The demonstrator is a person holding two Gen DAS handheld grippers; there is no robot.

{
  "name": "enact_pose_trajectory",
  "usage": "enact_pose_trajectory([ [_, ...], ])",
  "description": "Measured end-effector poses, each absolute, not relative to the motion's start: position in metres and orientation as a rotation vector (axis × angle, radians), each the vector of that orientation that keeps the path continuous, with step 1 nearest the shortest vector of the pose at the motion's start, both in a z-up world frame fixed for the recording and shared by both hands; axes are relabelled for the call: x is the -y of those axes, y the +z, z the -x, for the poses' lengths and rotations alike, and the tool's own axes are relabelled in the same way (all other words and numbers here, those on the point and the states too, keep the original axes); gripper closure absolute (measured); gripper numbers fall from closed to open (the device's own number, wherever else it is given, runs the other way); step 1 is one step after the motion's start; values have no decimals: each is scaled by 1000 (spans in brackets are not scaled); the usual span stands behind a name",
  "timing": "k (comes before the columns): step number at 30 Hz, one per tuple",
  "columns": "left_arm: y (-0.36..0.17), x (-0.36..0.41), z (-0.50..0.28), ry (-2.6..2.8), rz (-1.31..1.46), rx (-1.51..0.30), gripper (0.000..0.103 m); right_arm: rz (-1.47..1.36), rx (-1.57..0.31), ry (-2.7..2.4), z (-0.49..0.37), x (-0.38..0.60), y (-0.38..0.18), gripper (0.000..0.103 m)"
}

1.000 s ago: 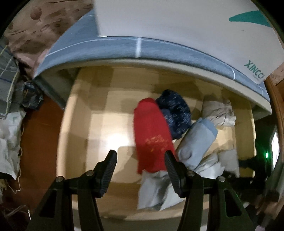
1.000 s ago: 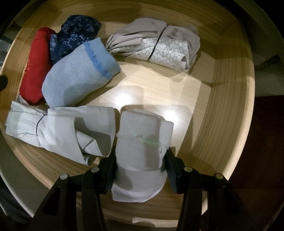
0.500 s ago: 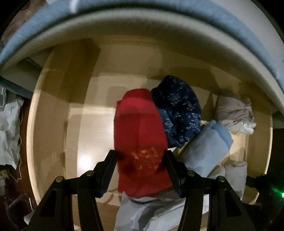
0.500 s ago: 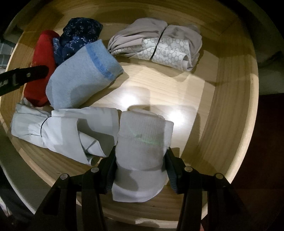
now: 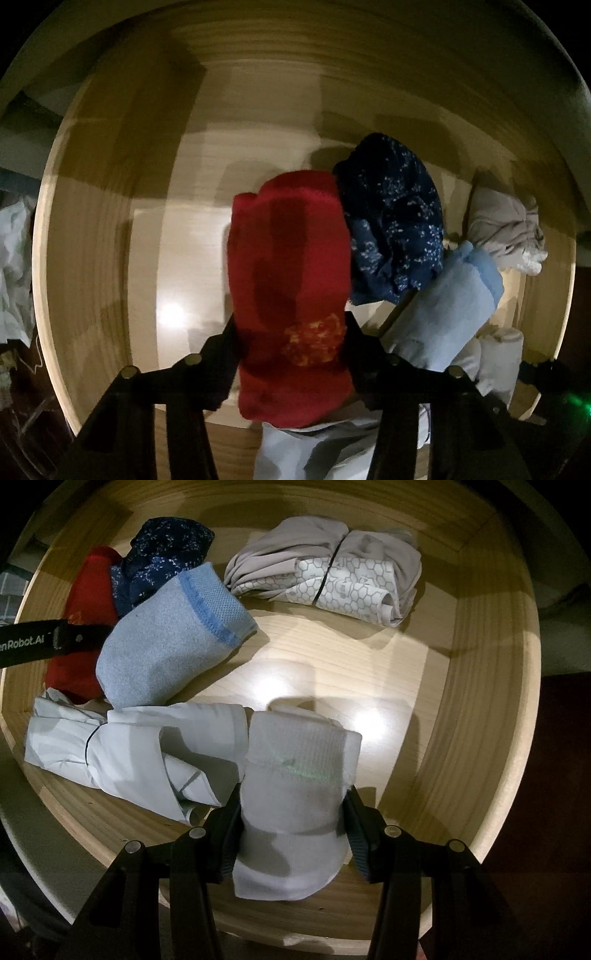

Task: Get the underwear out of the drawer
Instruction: 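Reach into the drawer and grasp the red sock with the left tool, then lift the red sock with the left tool toward the white box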

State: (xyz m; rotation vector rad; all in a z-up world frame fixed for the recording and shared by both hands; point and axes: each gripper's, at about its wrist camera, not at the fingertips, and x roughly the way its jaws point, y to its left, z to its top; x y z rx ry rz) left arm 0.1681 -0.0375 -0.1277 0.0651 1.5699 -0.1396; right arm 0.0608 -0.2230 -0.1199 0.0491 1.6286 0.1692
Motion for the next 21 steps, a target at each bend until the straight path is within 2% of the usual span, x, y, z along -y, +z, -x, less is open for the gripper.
enact_pose_trajectory([
  [21,-116,-9,-164,-117,-247,-1510,63,-46,-1631,170,-62,223,-121,56],
])
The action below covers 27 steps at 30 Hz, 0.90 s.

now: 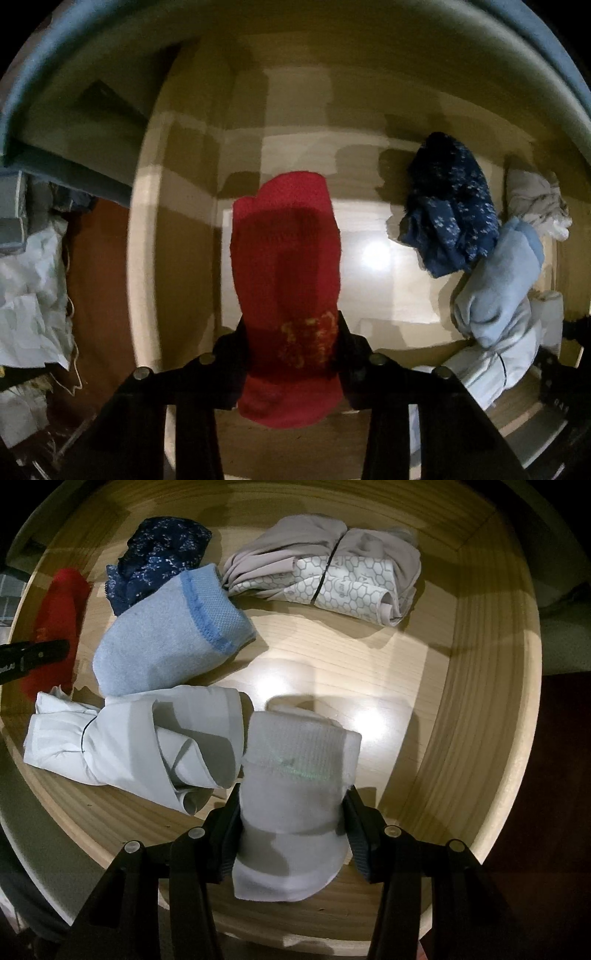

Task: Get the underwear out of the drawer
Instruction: 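Lift the red sock with the left tool toward the white box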

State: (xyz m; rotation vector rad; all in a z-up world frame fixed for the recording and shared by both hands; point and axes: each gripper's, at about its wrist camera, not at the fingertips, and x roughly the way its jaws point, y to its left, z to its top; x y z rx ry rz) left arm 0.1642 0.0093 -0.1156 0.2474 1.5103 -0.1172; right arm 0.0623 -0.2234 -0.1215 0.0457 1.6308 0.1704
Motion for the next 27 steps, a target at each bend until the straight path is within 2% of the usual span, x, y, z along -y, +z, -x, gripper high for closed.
enact_pose_trajectory([
  [11,-66,-14,-120,-150,-400,-1321,63,-43,-1637,165,-64,226,-126,56],
  [27,13,2,-78,-161,-437,-1050,63,-40,-1639,161,-63,224,-122,56],
])
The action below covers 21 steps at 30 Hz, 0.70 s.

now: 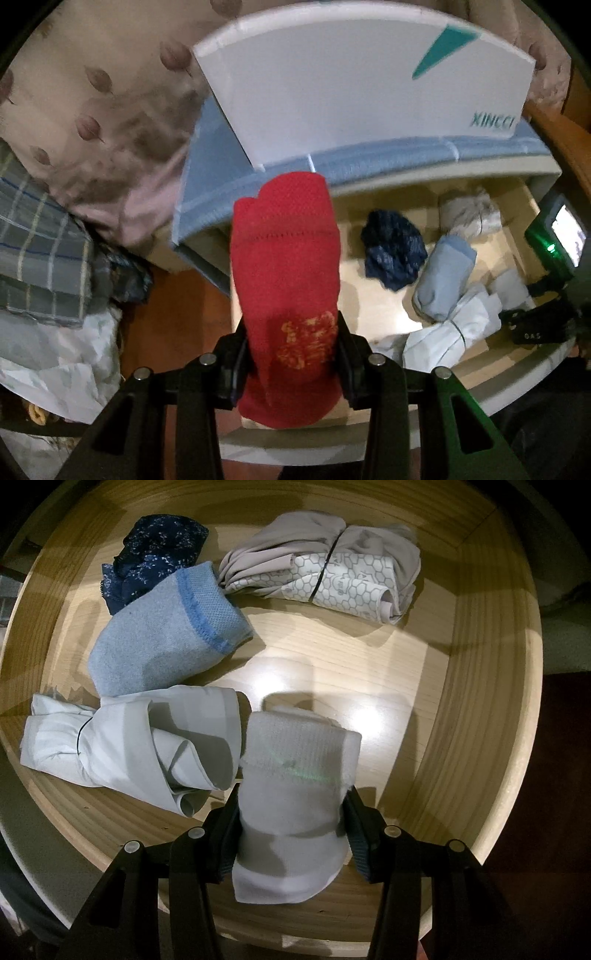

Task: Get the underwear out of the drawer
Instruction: 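Lift the red sock with the left tool toward the white box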

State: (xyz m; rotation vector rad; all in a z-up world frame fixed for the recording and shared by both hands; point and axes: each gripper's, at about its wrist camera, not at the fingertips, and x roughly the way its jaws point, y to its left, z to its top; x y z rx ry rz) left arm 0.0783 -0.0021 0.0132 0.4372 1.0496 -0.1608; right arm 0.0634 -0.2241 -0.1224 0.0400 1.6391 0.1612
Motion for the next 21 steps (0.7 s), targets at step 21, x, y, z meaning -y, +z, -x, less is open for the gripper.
enact_pose_trajectory([
  [21,192,10,-128,-209,-253,-660,63,-37,-1643,154,-63,224,-123,56],
])
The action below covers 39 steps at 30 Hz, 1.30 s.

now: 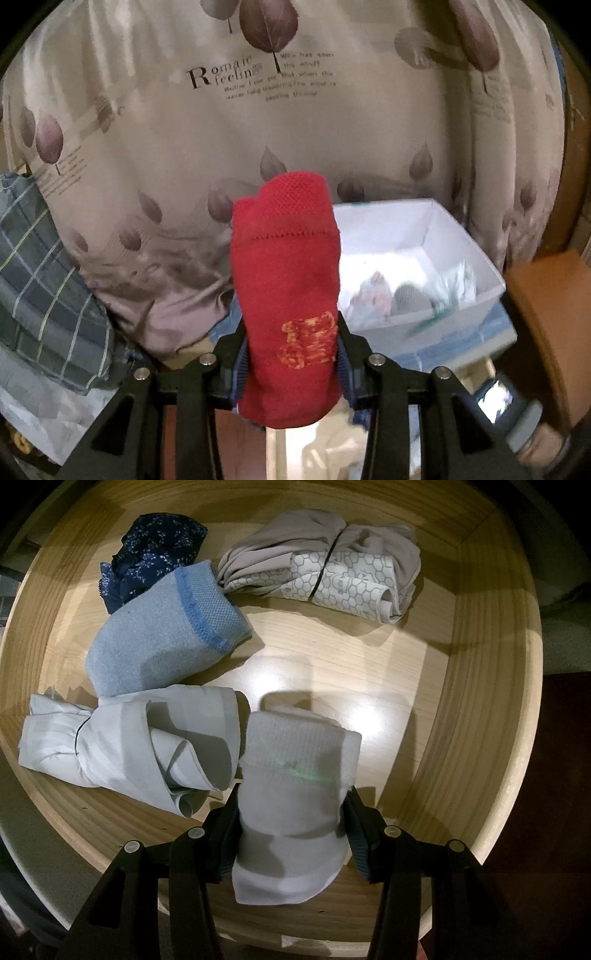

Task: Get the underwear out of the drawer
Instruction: 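Lift the red sock with the left tool toward the white box, then lower the red sock into the white box and open the left tool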

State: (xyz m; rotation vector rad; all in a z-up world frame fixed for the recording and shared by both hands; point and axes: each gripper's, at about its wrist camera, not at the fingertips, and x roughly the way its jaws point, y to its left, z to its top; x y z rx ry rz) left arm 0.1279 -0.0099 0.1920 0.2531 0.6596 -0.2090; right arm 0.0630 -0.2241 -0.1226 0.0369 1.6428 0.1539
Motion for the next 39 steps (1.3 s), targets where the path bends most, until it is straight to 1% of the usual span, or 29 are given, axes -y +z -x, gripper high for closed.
enact_pose_trajectory([
  [4,194,23,-162,-220,-227,-691,63,-36,-1643,155,-63,224,-123,56],
  [8,185,41,-196,-247,-238,-745,63,-37,-1643,155,-63,224,-123,56],
  [15,142,67,-238,-240,-295,-852,63,-41,-1644,156,-64,224,-123,56],
  [19,119,72,-244,-220,-329,-890,62,-43,-1644,156,-64,224,-122,56],
  [22,109,73,-246,-196,-348,-899,58,-42,-1645,156,-64,224,-122,56],
  [24,107,73,-246,-185,-342,-891,55,-43,-1646,156,-64,223,-126,56],
  [29,105,75,-247,-158,-365,-913,54,-40,-1648,154,-63,221,-127,56],
  [33,108,75,-242,-162,-386,-895,53,-39,-1649,154,-64,221,-127,56],
  [35,111,74,-239,-165,-386,-889,50,-39,-1649,154,-64,220,-127,56],
  [39,120,73,-234,-175,-396,-869,48,-36,-1651,152,-63,219,-127,56],
])
